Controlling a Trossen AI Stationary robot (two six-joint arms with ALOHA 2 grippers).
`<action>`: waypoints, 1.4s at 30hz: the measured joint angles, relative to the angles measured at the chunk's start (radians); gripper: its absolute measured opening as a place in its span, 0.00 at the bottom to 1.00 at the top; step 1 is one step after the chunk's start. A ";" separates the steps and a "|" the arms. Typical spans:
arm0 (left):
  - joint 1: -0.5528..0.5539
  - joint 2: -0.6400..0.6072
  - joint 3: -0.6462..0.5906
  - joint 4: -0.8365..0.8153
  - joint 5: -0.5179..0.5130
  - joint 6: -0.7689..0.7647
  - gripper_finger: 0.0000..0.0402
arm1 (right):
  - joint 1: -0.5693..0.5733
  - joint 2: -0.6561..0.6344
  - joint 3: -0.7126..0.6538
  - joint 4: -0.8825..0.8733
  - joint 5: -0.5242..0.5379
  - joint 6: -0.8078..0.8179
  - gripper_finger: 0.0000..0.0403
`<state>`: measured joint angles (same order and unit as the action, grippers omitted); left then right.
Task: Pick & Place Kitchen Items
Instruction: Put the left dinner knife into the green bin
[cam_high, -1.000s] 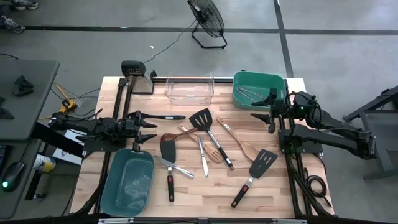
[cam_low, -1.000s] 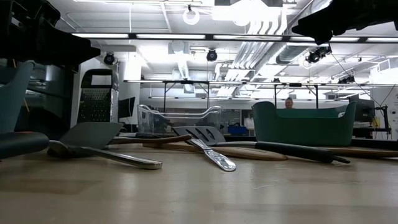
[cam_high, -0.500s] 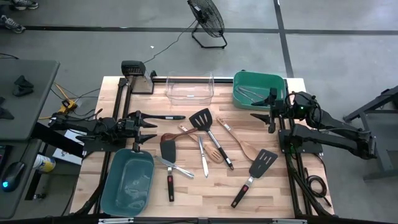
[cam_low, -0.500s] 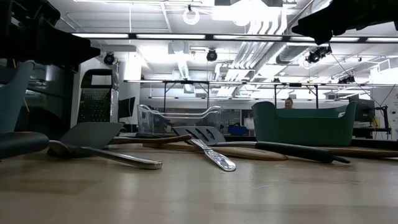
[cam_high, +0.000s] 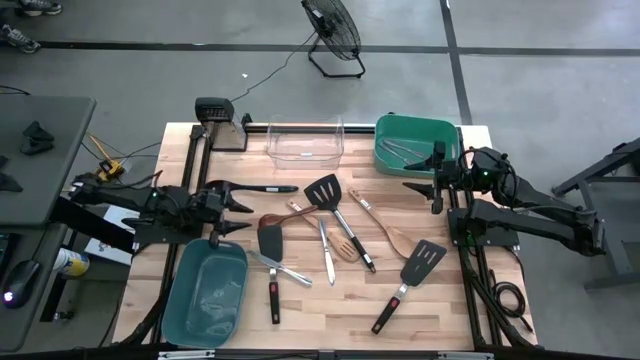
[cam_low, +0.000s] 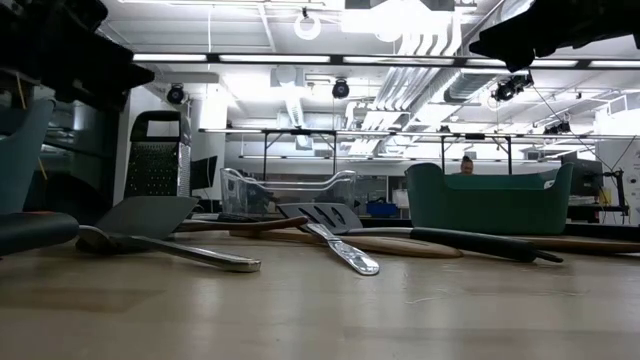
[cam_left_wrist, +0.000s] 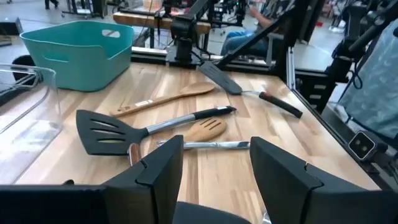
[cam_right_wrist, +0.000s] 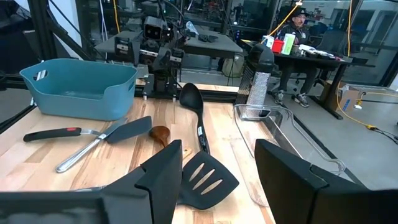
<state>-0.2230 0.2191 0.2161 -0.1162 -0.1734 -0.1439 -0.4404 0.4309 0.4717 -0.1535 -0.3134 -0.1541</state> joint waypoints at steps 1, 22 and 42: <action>0.000 0.027 0.021 0.001 0.000 0.000 0.46 | 0.000 0.000 0.000 0.000 0.000 0.000 0.48; 0.000 0.757 0.518 -0.178 0.182 0.051 0.60 | 0.000 0.000 0.000 0.000 0.000 0.000 0.48; -0.088 1.243 0.794 -0.430 0.243 0.061 0.66 | 0.000 0.000 0.000 -0.002 0.000 0.000 0.48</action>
<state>-0.3112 1.4623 1.0100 -0.5466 0.0695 -0.0830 -0.4400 0.4313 0.4717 -0.1558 -0.3138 -0.1539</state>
